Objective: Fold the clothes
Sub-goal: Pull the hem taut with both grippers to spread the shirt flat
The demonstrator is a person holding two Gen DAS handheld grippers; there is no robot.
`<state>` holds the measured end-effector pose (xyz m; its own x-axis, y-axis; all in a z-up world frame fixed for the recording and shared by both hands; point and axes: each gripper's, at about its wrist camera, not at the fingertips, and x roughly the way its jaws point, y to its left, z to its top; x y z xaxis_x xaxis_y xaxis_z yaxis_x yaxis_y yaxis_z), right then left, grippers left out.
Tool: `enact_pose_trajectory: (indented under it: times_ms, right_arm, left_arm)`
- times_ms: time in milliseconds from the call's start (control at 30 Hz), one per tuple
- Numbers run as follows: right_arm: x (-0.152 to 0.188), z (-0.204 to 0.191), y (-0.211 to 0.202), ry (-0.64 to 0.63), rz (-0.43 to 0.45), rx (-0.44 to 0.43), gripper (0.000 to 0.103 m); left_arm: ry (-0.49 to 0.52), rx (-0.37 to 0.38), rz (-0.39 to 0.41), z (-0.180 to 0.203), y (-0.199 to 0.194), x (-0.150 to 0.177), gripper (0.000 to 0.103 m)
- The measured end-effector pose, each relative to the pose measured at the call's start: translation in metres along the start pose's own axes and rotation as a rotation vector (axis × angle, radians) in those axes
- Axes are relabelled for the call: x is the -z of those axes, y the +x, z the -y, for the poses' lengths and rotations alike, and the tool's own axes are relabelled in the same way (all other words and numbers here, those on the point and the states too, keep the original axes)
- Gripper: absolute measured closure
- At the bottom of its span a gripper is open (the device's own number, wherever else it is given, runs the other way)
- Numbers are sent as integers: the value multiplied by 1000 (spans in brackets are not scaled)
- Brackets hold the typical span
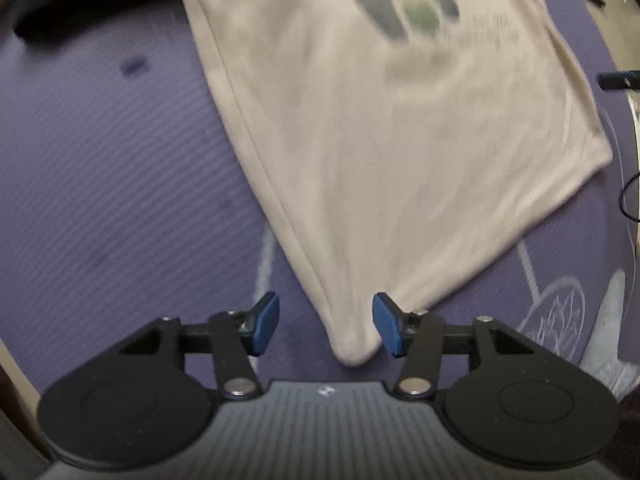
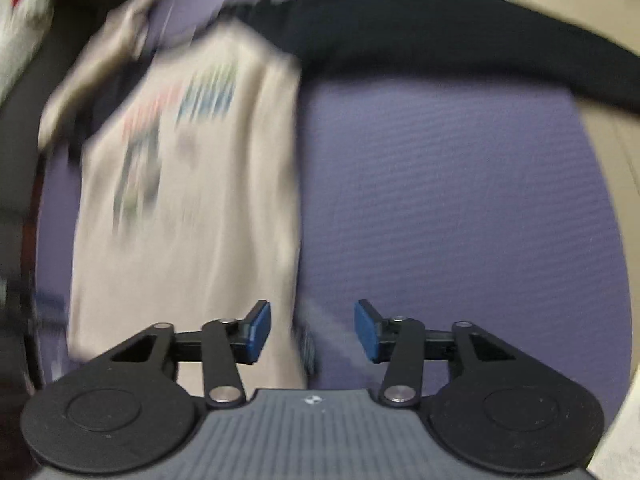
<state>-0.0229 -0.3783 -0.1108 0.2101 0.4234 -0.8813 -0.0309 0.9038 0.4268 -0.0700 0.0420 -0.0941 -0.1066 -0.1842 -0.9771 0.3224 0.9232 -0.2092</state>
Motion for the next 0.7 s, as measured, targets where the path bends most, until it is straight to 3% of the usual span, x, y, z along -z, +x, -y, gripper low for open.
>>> enact_pose_trajectory:
  times_ms: [167,300,333,367,400,567,700]
  right_arm:
    - [-41,2,22,61,135,-40,56]
    - [-59,-9,41,38,186,-60,62]
    - [-59,-11,44,29,191,-63,68]
    - [-62,-15,48,12,188,-61,95]
    - [-64,-16,51,-4,173,-58,98]
    - [-69,-6,44,29,193,1,99]
    - [-70,1,38,68,193,-35,87]
  left_arm:
    - [14,39,124,13,-6,-21,50]
    - [62,111,123,21,1,-36,50]
    - [73,120,115,21,3,-37,50]
    - [84,122,105,21,6,-36,50]
    - [94,124,96,22,9,-35,50]
    - [137,132,81,19,11,-25,46]
    - [121,144,69,18,12,-26,46]
